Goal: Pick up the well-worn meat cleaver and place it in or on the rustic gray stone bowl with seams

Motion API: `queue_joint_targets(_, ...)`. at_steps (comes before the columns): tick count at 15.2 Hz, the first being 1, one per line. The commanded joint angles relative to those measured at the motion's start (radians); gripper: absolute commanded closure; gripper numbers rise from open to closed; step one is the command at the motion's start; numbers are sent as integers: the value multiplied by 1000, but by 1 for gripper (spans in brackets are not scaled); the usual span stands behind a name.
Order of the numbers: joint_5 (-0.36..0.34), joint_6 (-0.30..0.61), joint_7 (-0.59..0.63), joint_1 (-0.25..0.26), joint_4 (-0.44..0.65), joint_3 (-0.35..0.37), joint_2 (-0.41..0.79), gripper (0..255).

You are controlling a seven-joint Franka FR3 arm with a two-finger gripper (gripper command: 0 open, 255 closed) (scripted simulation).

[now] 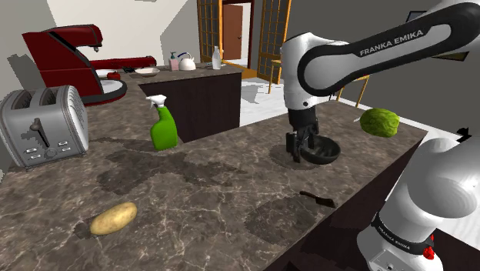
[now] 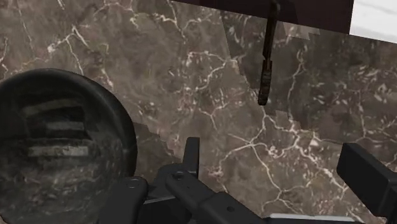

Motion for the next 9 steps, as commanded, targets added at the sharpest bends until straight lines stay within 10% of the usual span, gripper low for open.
queue_joint_targets(1,8,17,25,5,-24,21,45,0)
queue_joint_targets(9,45,102,96,30,-125,81,181,0)
